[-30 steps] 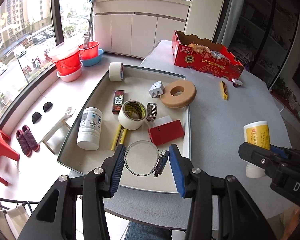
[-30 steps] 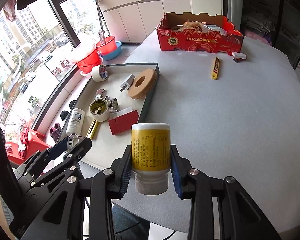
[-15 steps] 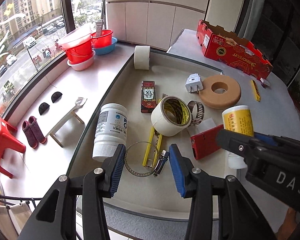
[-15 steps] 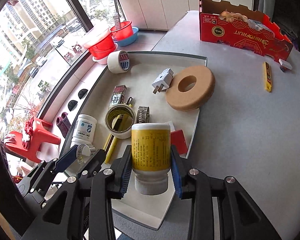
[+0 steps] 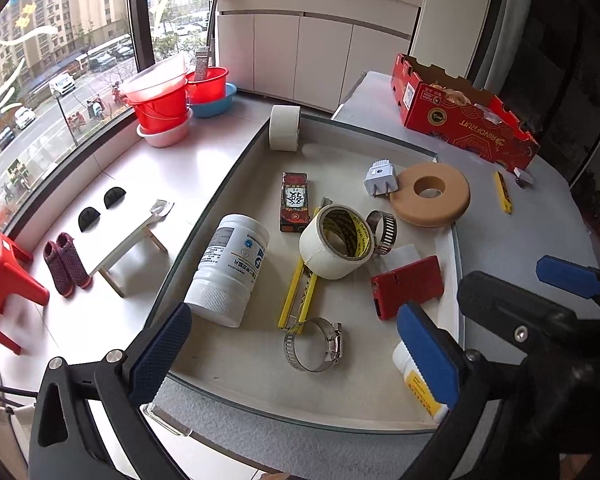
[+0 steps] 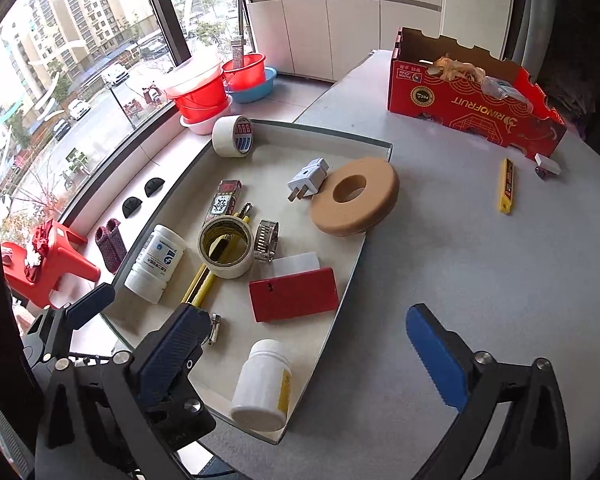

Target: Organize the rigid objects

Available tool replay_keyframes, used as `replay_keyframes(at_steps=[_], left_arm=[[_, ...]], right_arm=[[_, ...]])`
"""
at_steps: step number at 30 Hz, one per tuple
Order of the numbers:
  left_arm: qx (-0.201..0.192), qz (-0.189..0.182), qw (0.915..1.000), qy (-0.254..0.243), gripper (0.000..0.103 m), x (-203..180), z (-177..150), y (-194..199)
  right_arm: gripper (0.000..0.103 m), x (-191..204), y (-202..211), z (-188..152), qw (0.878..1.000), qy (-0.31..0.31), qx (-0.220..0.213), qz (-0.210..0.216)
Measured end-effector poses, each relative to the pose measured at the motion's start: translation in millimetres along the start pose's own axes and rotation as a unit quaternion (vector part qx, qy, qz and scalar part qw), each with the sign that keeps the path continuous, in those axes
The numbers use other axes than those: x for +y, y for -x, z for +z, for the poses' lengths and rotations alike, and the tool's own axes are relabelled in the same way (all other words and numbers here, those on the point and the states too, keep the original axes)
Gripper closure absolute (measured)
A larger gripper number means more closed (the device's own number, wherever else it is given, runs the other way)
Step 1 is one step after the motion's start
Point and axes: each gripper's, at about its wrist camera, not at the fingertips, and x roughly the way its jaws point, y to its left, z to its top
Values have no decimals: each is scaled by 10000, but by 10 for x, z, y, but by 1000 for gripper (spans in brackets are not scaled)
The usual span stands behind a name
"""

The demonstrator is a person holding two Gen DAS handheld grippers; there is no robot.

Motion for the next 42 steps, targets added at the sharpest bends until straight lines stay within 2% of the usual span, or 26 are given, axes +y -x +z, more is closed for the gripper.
replay_keyframes(at_steps=[5, 8, 12, 15, 20, 28, 42], left_arm=[[-229, -344, 9991, 104, 0, 45, -34, 163], [-66, -117, 9998, 109, 0, 22, -44, 213], [-44, 184, 9997, 182, 0, -6, -66, 268], [-7, 382, 9991, 193, 1, -9, -84, 296], [11, 508, 9986, 174, 1, -15, -105, 335], [-40, 642, 9979, 103, 1, -27, -135, 396], [9, 703, 9974, 164, 1, 61, -167, 400]], right_arm=[[0, -97, 182, -42, 9995, -210, -182, 124], [0, -113, 246, -50, 9992, -269, -255, 159], [0, -89, 330, -80, 9986, -261, -434, 119], [0, -47, 327, -95, 9995, -113, -284, 82], [0, -17, 341, -133, 9996, -86, -208, 171], [0, 77, 387, -139, 9996, 113, -259, 88], [0, 203, 348, -112, 9993, 321, -168, -36]])
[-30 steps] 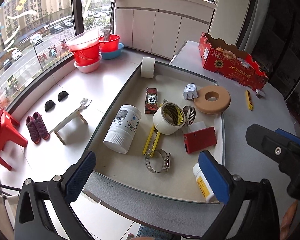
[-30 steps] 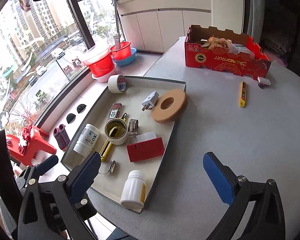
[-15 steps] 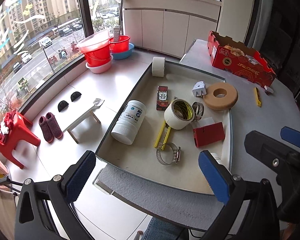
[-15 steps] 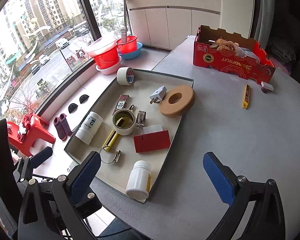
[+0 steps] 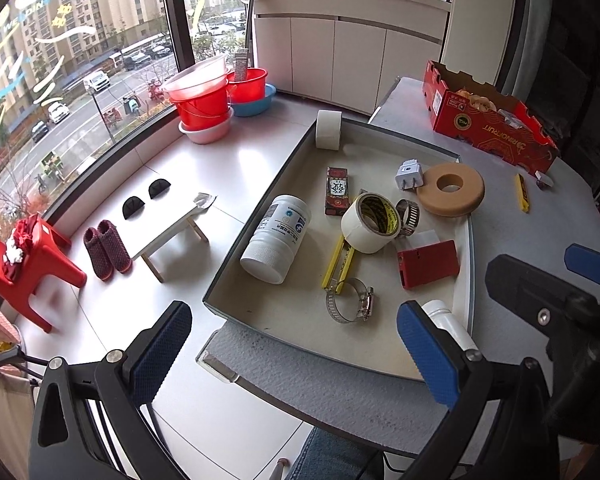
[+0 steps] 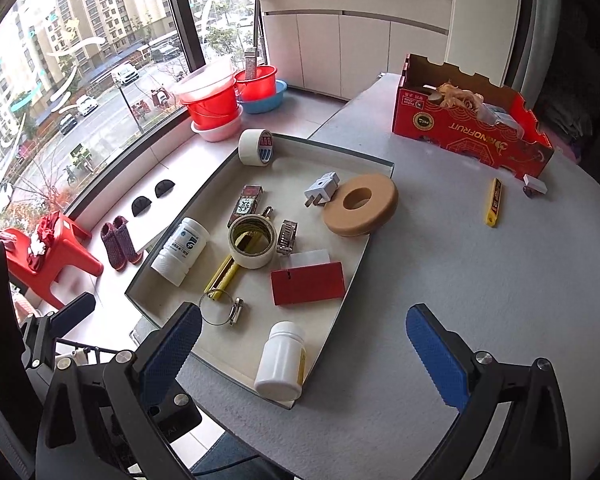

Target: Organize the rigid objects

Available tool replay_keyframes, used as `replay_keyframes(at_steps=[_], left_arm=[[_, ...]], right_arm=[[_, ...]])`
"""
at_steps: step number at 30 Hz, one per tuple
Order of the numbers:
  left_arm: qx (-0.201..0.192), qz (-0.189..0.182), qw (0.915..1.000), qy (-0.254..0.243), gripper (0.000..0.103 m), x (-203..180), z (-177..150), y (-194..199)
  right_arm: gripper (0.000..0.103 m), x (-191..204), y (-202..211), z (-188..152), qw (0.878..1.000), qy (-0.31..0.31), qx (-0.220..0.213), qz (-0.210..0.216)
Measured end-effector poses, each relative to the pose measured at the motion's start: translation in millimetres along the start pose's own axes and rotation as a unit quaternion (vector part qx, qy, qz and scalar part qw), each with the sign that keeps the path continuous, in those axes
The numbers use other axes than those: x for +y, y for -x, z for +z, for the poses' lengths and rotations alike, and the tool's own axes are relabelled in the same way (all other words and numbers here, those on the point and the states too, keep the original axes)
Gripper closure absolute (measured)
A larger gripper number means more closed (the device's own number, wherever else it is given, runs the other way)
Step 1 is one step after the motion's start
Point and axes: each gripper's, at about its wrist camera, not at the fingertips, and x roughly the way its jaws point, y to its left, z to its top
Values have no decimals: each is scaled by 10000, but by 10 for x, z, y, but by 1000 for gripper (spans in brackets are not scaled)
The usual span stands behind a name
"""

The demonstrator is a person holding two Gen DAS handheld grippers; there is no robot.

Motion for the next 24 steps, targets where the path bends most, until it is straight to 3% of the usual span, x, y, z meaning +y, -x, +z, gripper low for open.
replay_keyframes(at_steps=[24], left_arm=[[37, 64, 9999, 75, 1, 71, -49, -27]], right_arm=[[0, 67, -25, 8, 10000, 80, 48, -4]])
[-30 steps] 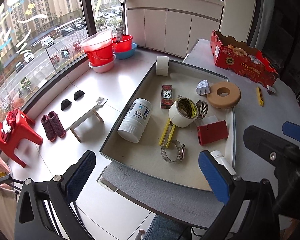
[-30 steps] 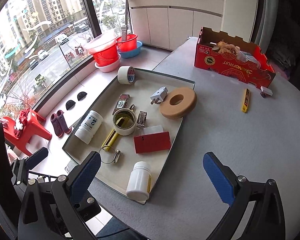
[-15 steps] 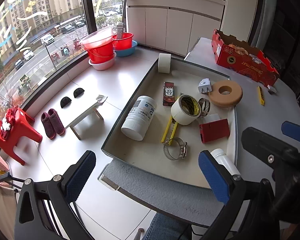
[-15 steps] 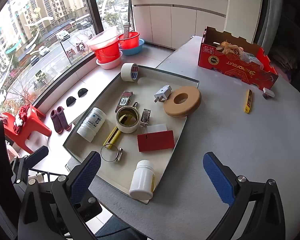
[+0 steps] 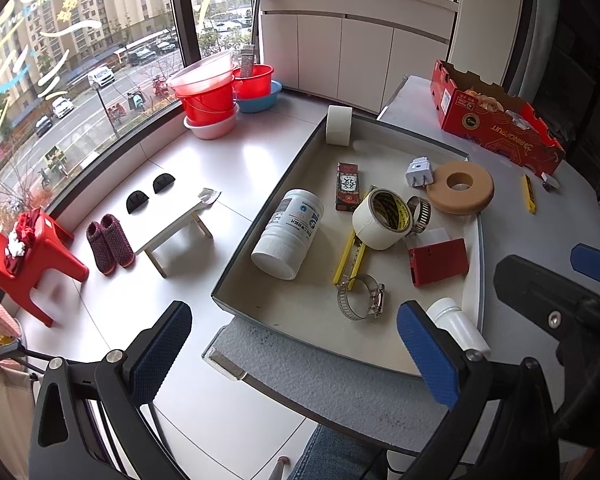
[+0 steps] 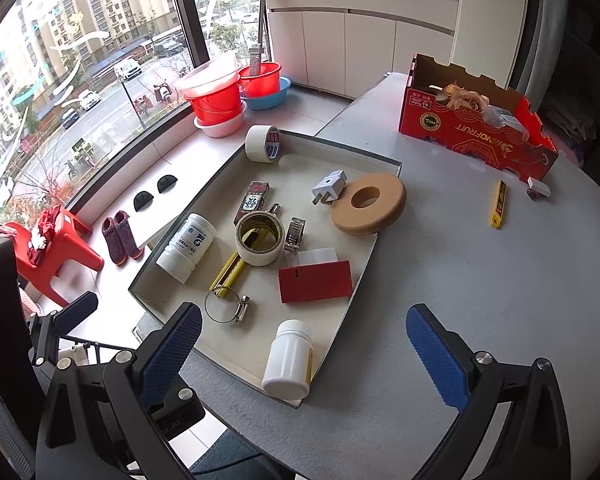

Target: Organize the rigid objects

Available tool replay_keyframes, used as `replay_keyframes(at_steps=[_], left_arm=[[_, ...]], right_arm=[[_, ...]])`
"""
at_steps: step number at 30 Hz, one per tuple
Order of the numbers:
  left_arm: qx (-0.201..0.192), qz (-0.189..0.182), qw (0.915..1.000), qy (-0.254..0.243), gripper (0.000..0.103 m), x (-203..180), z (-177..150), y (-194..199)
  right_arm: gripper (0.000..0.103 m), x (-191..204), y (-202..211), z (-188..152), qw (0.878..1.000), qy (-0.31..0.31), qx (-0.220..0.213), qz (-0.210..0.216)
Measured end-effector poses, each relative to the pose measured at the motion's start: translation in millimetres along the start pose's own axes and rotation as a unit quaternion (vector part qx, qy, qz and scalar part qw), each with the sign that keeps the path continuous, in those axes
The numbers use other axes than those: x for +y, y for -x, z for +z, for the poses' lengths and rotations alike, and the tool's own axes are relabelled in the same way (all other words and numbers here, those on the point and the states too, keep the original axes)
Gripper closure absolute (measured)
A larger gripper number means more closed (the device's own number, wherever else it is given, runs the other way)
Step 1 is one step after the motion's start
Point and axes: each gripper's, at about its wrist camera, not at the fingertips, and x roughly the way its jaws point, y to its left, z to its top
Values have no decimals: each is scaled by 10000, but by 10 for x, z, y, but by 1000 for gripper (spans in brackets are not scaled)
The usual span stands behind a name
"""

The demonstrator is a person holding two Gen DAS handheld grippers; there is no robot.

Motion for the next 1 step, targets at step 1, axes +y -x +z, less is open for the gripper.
replay_keyframes(at_steps=[1], left_arm=[[9, -12, 10000, 3, 1, 5, -5, 0]], right_arm=[[0, 1, -4, -1, 10000, 3, 7, -11]])
